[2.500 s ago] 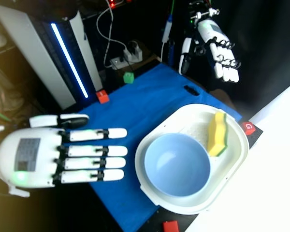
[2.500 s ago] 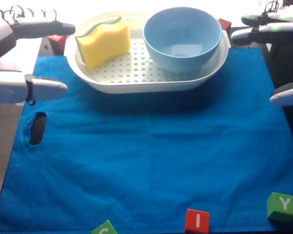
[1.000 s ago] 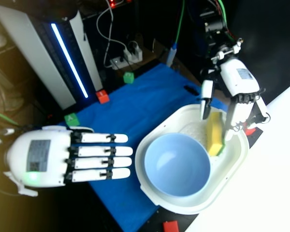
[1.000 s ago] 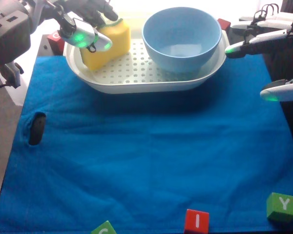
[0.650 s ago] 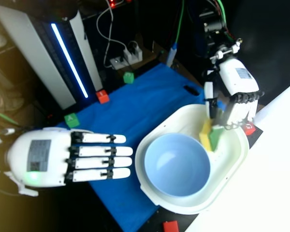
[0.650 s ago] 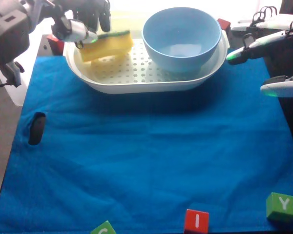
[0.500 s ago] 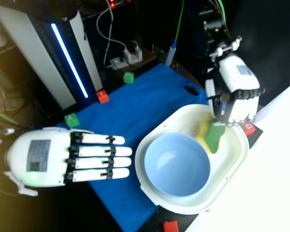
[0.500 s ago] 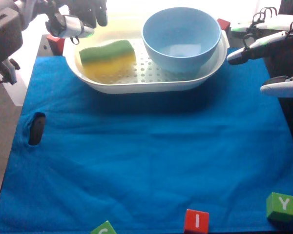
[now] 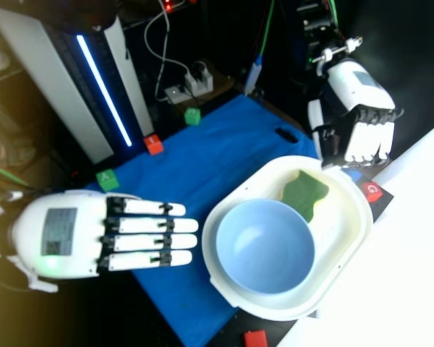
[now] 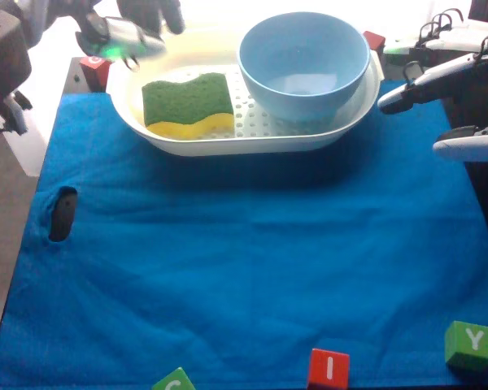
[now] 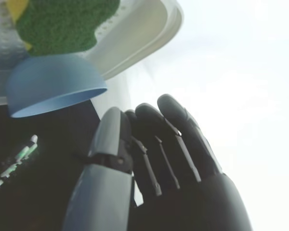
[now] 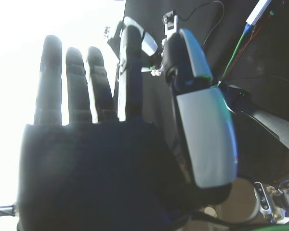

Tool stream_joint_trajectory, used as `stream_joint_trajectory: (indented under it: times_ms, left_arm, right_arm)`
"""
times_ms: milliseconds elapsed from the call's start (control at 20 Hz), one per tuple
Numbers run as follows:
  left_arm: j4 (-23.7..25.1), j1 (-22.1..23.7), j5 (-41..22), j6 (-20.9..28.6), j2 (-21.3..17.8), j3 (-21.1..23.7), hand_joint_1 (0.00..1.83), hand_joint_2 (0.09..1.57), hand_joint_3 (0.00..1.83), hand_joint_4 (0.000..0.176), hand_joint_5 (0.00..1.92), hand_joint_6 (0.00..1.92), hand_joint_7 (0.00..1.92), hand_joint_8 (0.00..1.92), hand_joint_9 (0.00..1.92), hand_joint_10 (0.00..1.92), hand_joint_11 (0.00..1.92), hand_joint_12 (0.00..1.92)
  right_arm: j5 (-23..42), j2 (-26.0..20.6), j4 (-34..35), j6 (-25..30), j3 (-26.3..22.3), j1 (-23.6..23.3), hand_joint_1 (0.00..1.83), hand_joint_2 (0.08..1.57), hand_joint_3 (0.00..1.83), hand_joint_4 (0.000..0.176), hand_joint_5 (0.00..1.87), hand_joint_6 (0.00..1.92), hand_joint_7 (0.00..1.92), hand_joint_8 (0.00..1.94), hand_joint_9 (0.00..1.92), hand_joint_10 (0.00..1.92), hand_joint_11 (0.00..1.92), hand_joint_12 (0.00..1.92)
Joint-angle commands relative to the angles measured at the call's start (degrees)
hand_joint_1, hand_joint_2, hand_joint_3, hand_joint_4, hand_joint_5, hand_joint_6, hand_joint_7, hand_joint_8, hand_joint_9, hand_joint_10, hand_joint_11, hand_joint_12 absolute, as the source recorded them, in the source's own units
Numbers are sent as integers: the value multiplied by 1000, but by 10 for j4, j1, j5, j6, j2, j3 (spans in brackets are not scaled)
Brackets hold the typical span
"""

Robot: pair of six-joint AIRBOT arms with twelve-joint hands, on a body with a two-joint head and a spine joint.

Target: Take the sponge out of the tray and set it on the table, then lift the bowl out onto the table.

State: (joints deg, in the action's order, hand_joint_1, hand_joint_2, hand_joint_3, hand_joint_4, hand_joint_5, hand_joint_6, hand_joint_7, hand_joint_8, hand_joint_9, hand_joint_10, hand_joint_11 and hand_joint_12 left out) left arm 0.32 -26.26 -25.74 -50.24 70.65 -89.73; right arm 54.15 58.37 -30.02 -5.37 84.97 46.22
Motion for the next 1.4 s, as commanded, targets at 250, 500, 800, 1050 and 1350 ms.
stream_joint_trajectory:
  times_ms: [250,500,800,1050,1350]
  left_arm:
    - [-4,-8,16,-3,26,-33,1008,960,2,0,792,0,937,1,894,133,385,1128]
    - [10,-8,42,-3,36,-46,971,985,1,14,746,0,889,0,865,119,295,1350]
    - [34,-7,62,-3,45,-53,918,944,0,60,532,0,721,0,725,62,117,1373]
    - [70,1,104,-3,63,-67,877,946,0,83,435,0,657,0,682,46,106,1252]
    - [130,17,149,-4,82,-81,905,938,0,95,448,4,655,6,708,78,104,1426]
  right_arm:
    - [56,0,30,3,2,-8,859,1269,4,64,646,3,192,1,75,1,0,433]
    - [56,1,30,3,3,-8,821,1278,1,82,645,0,200,0,105,2,0,428]
    - [56,4,30,3,6,-8,1006,1257,0,81,649,2,200,0,114,1,0,470]
    - [56,7,30,3,9,-8,1197,1249,0,61,696,2,220,1,122,0,0,471]
    - [56,9,30,3,10,-8,1247,1233,0,61,719,4,240,4,143,6,14,481]
